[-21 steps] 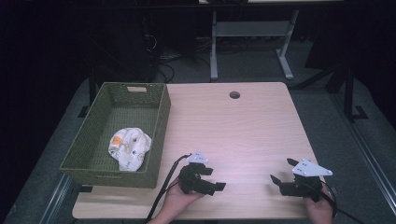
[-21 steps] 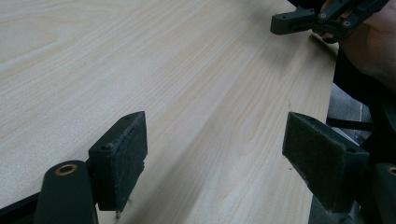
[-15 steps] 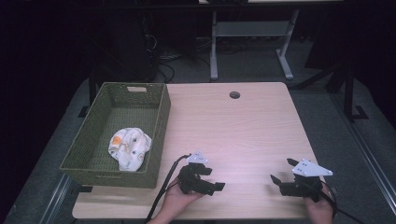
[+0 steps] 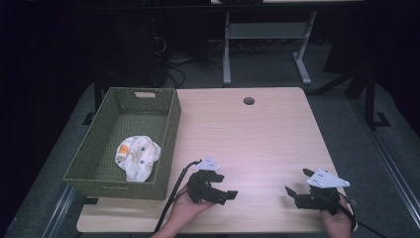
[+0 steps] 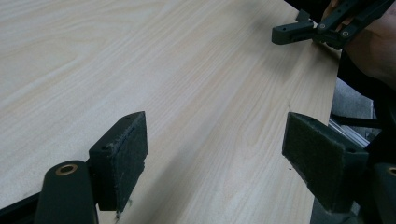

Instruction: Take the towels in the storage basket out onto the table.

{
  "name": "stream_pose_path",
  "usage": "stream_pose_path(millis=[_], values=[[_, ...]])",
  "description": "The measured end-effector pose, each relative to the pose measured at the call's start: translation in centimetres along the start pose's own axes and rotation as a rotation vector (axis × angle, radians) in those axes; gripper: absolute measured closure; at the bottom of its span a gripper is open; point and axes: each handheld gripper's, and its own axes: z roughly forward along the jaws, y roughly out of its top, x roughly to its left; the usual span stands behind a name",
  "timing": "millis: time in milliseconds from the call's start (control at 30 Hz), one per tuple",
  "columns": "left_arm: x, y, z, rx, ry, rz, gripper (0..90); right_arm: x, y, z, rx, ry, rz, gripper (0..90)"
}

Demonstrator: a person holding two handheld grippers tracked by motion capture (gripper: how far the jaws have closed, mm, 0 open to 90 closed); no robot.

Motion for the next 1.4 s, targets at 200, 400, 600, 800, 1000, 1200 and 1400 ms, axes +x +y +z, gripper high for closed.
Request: stream_pose_path(millis=[200, 400, 600, 800, 1000, 1200, 1400], values=[[0.0, 1.6, -0.3, 0.021, -0.015, 0.027, 21.9, 0.0, -0.1, -0.1, -0.002, -0.003, 0.004, 13.7], [0.0, 3.3, -0.5, 0.081, -0.022, 0.050, 21.9, 0.0, -0.1, -0.1, -0.002, -0.007, 0.010, 13.7], [0.2, 4.6, -1.3, 0.095, -0.023, 0.071, 21.9, 0.0, -0.2, -0.1, -0.004, -0.006, 0.007, 13.7], [0.7, 5.7, -1.9, 0.129, -0.010, 0.082, 21.9, 0.2, 0.0, 0.1, 0.000, 0.000, 0.000, 13.7], [1.1, 6.8, -2.8, 0.151, -0.005, 0.099, 22.5, 0.2, 0.0, 0.0, -0.001, 0.000, -0.001, 13.7], [1.5, 8.1, -4.5, 0.157, 0.005, 0.099, 21.1, 0.3, 0.0, 0.0, 0.001, -0.002, -0.003, 13.7], [2.8, 8.7, -6.5, 0.142, -0.019, 0.068, 20.9, 0.2, 0.0, -0.1, -0.001, -0.005, -0.001, 13.7]])
